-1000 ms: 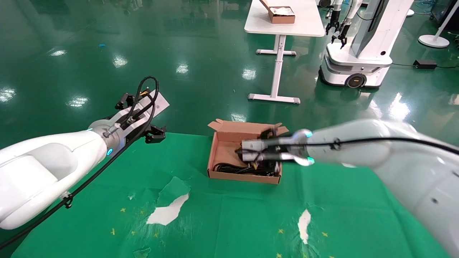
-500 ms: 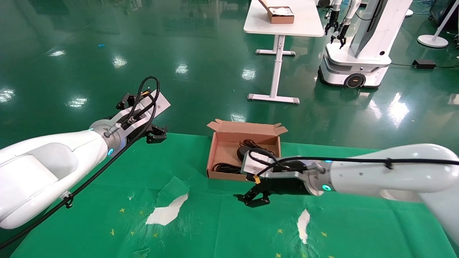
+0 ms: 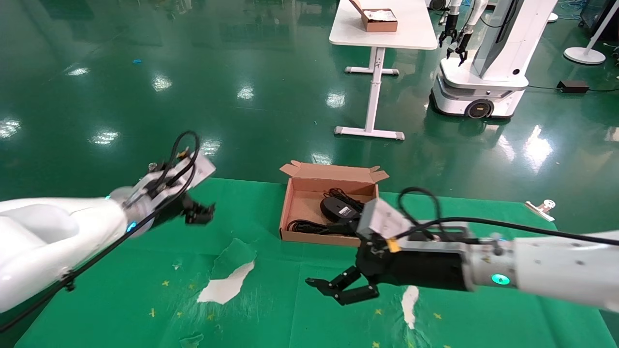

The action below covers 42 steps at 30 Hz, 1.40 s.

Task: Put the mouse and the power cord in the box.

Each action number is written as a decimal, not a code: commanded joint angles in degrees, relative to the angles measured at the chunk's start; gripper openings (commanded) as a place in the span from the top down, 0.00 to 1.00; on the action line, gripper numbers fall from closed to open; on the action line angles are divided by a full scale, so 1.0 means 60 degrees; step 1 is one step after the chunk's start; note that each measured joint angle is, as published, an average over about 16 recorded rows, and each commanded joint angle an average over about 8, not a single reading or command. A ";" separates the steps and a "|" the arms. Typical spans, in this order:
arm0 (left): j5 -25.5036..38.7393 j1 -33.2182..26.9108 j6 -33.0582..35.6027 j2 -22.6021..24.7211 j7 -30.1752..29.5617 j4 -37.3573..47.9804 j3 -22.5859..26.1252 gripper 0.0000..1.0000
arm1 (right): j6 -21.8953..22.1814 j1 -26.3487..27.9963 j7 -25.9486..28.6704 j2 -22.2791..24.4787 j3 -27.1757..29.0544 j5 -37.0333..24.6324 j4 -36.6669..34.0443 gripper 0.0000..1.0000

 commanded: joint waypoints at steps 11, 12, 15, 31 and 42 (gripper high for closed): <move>-0.3924 0.0938 0.1398 -0.0765 0.2607 -0.0021 -0.1576 0.00 | -0.1635 -0.1317 0.0470 0.1434 0.1943 0.1773 0.1456 0.00; -0.4258 0.1018 0.1517 -0.0830 0.2829 -0.0023 -0.1710 0.00 | -0.1774 -0.1429 0.0510 0.1556 0.2108 0.1924 0.1580 0.00; -0.5249 0.1255 0.1870 -0.1023 0.3487 -0.0028 -0.2108 0.00 | -0.2186 -0.1762 0.0628 0.1919 0.2599 0.2372 0.1948 0.00; -1.0500 0.2510 0.3740 -0.2046 0.6976 -0.0056 -0.4216 0.00 | -0.3498 -0.2812 0.1000 0.3067 0.4149 0.3795 0.3107 0.00; -1.4128 0.3378 0.5033 -0.2753 0.9386 -0.0075 -0.5673 0.00 | -0.3496 -0.2809 0.0995 0.3070 0.4140 0.3800 0.3104 0.00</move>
